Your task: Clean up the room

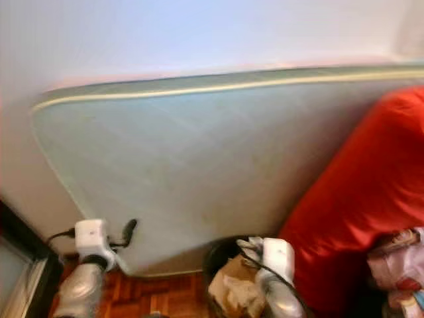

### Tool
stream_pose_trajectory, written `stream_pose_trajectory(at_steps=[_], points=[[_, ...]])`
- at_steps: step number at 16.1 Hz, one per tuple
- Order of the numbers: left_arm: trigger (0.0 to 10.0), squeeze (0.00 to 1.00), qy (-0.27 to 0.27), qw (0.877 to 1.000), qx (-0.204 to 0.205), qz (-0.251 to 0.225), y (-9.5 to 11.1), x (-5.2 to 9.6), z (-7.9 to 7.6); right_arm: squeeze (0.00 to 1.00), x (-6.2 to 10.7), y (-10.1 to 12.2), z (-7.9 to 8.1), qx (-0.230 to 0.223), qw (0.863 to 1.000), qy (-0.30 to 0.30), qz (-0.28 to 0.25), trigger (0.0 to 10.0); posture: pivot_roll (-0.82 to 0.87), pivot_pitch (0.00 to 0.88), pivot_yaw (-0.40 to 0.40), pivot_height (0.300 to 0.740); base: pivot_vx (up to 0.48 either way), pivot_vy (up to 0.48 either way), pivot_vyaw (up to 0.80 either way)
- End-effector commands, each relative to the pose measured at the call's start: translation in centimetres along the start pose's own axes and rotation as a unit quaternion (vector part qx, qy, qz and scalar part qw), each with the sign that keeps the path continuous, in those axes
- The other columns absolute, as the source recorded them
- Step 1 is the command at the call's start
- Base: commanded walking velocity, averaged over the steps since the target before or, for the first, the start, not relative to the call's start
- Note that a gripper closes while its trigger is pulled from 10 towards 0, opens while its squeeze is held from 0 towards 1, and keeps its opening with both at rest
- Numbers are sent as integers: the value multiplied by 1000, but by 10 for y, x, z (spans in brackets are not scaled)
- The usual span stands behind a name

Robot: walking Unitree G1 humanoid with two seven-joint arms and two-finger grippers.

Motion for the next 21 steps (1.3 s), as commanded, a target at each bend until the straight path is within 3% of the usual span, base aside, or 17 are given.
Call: stream_pose_trajectory(at_steps=[1,4,5,9,16,18,21], points=[[10000,0,7,1000,-4,6,0,2,10,0,-4,6,7,-14,1000,4,-2,10000,46,0,-15,656,255,0,0],[10000,0,-2,1000,-1,8,-1,3,7,0,-6,-1,9,-30,998,23,53,10000,52,0,-12,656,0,0,0],[10000,0,-5,1000,-1,9,-2,4,7,0,-5,-8,13,-3,996,40,83,10000,60,12,-11,656,0,0,0],[10000,0,-19,1000,-4,3,-3,11,6,0,0,-21,7,19,992,43,116,10000,105,73,-8,656,0,0,0],[10000,0,-21,1000,-9,-8,1,29,11,0,-6,-10,22,19,991,76,113,10000,155,158,-11,656,0,0,0],[10000,0,-20,1000,-13,-19,9,37,13,0,-13,10,39,28,994,79,69,10000,183,209,-12,656,0,0,0],[10000,0,-22,999,-15,-32,19,39,9,0,-22,35,48,33,996,75,33,10000,196,243,-16,656,0,0,0]])
Point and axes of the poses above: a point about 5 cm out from each wrist's last joint towards the gripper, its own x axis pointing back from the gripper into the wrist, its own y axis along the axis of the wrist's last joint, z = x × y, the point moved 1 cm from there along -x, pointing out of the wrist towards the gripper
